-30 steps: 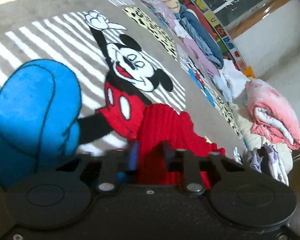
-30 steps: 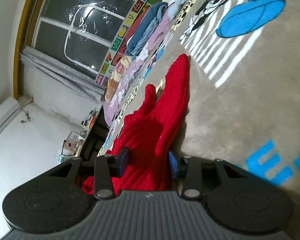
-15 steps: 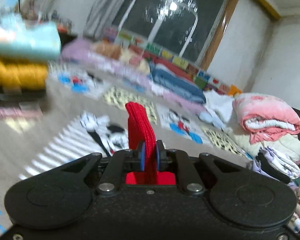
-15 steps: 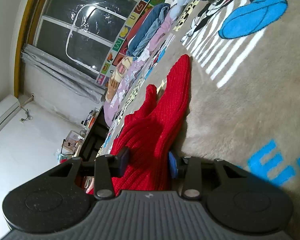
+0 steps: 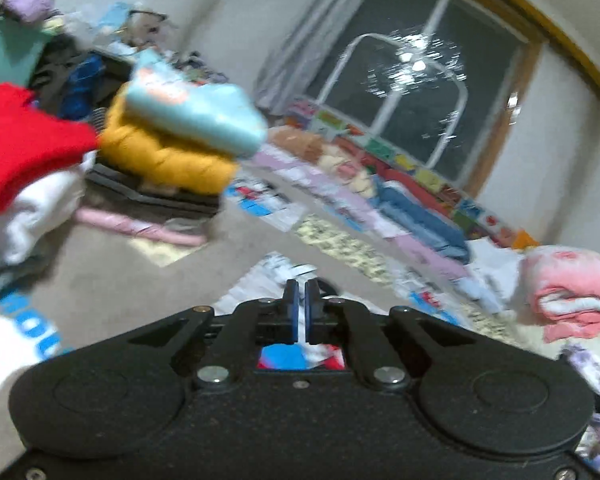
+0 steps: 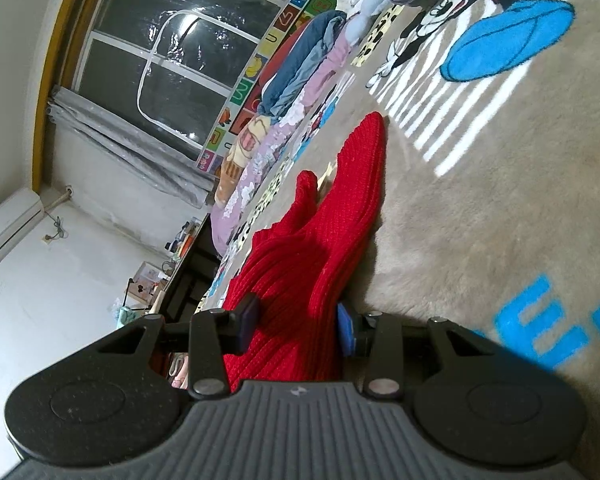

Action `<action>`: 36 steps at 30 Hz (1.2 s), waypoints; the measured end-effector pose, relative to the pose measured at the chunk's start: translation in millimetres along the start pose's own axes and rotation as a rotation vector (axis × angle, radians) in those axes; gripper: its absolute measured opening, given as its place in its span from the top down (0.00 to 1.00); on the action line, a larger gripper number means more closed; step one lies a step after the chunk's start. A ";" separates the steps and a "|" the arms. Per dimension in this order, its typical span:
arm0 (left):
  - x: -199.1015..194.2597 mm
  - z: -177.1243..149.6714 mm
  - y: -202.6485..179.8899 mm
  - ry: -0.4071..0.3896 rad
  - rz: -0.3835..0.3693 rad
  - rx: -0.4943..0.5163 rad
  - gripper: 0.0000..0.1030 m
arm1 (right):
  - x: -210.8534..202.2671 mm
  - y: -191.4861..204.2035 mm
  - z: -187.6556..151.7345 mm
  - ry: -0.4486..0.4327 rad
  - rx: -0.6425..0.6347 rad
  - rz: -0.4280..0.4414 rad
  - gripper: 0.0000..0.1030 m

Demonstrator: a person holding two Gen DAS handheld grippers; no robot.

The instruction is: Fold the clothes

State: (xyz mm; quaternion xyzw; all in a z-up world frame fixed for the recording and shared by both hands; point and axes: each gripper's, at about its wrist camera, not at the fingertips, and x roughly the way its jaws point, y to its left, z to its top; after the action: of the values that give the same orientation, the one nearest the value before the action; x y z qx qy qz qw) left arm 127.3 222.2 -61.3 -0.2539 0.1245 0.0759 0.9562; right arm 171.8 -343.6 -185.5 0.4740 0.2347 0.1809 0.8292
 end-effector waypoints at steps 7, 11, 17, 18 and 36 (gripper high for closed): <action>23.4 -28.1 22.9 0.170 0.031 -0.157 0.70 | -1.1 0.2 0.1 -0.005 -0.005 0.006 0.60; 38.3 -40.6 31.7 0.229 0.032 -0.235 0.52 | -1.5 0.7 -0.9 -0.007 -0.006 0.010 0.60; 60.3 -57.4 25.4 0.267 0.057 -0.185 0.72 | -1.8 -0.2 -0.3 -0.008 -0.005 0.018 0.59; 62.3 -58.2 24.7 0.269 0.055 -0.169 0.95 | -1.9 -0.3 -0.2 -0.008 -0.005 0.019 0.59; 20.4 -49.0 -5.0 0.109 0.244 0.052 0.60 | -4.6 -2.9 -1.0 -0.014 -0.019 0.037 0.60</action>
State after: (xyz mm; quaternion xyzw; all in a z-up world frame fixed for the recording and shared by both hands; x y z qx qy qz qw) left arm 138.1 194.8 -105.8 -0.2159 0.2079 0.1744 0.9380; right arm 167.6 -346.7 -187.5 0.4714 0.2183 0.1949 0.8320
